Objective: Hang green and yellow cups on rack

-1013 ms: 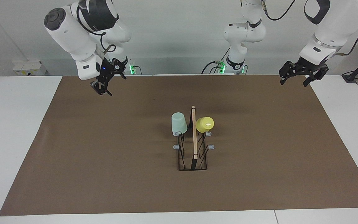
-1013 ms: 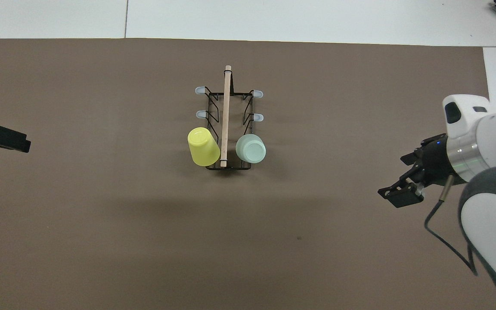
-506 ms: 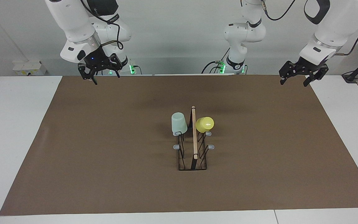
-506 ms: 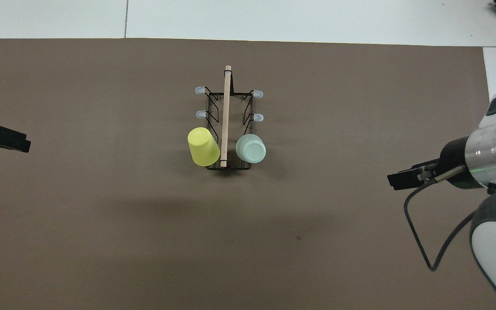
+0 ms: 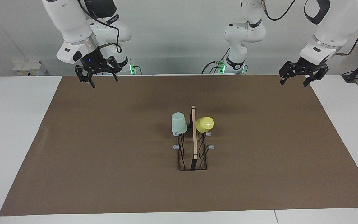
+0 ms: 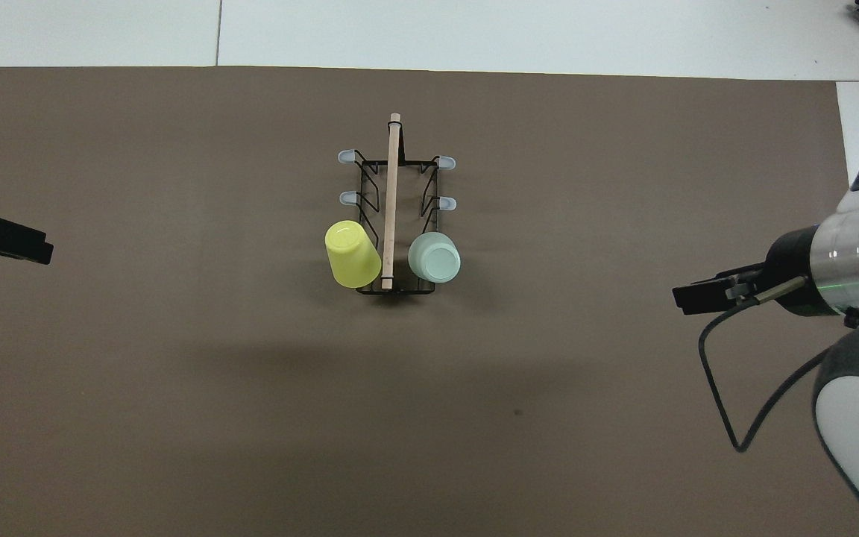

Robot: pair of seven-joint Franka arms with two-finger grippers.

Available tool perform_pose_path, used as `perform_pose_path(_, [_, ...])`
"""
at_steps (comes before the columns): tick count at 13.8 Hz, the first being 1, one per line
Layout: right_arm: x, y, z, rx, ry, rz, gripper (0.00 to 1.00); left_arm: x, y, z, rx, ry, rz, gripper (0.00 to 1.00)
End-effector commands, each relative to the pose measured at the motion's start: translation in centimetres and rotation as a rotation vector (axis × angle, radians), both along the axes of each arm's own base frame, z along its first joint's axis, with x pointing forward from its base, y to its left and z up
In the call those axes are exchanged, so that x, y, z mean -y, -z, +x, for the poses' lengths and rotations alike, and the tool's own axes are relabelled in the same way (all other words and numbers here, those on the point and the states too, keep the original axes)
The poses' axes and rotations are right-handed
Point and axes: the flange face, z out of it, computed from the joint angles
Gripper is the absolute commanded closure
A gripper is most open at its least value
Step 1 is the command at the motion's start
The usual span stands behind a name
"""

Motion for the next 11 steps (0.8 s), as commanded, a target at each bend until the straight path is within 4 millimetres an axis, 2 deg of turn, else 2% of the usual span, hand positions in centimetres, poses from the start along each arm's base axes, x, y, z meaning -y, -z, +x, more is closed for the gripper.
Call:
perform_pose_path(1, [1.1, 0.3, -0.1, 0.014, 0.045, -0.024, 0.00, -0.1, -0.1, -0.5, -0.004, 0.009, -0.007, 0.00])
perform_pose_path(5, [3.2, 2.0, -0.4, -0.045, 0.181, -0.044, 0.00, -0.1, -0.1, -0.5, -0.004, 0.009, -0.007, 0.00])
perform_pose_path(8, [2.8, 3.9, -0.3, -0.079, 0.186, -0.051, 0.00, -0.1, -0.1, -0.5, -0.004, 0.009, -0.007, 0.00])
perform_pose_path(11, [2.4, 3.9, -0.5, -0.088, 0.207, -0.058, 0.00, -0.1, -0.1, -0.5, -0.004, 0.009, -0.007, 0.00])
